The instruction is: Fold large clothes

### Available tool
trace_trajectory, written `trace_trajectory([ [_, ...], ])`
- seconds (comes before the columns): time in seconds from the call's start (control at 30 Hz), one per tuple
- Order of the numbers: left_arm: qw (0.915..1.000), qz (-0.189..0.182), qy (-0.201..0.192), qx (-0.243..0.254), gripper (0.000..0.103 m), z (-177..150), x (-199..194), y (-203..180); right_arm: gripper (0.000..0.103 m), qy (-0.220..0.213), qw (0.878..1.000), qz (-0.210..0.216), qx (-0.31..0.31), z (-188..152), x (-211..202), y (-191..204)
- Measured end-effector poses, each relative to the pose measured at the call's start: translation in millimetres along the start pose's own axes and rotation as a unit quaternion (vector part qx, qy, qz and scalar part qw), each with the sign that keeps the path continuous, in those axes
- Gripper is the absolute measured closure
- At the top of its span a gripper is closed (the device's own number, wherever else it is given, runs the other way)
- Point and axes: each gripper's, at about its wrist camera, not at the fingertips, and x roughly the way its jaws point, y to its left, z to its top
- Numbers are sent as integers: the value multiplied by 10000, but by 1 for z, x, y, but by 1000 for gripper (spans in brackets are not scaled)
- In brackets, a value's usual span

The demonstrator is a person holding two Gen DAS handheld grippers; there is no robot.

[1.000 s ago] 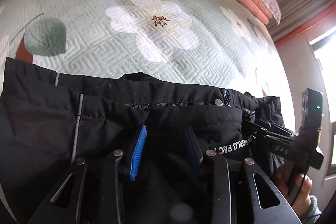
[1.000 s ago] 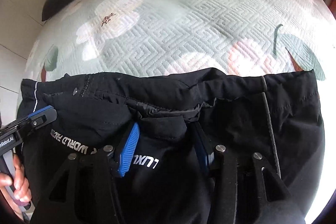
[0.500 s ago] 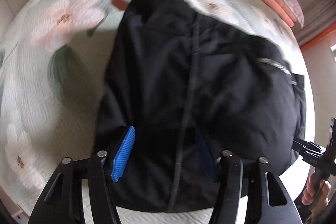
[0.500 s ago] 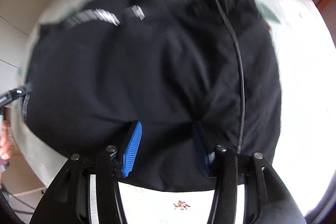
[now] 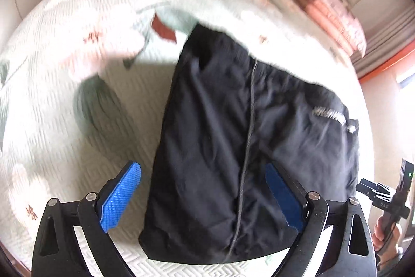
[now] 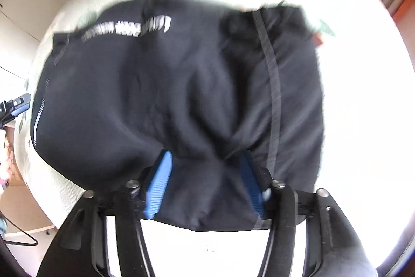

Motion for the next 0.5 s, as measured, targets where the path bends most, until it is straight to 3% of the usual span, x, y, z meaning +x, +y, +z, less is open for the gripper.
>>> trace_trajectory([
  [0.1, 9997, -236, 51, -42, 6, 17, -8, 7, 20, -274, 9994, -193, 26, 14, -21, -24],
  [0.27, 9966, -693, 430, 79, 5, 34, -1, -3, 19, -365, 9984, -368, 238, 23, -28, -79],
  [0.4, 9921, -930, 838, -67, 5, 37, 25, 5, 18, -325, 9965, 114, 765, 27, -13, -119],
  [0.5, 9881, -1070, 1079, -214, 5, 32, 47, 17, 18, -289, 9936, 179, 1073, 31, 5, -143],
])
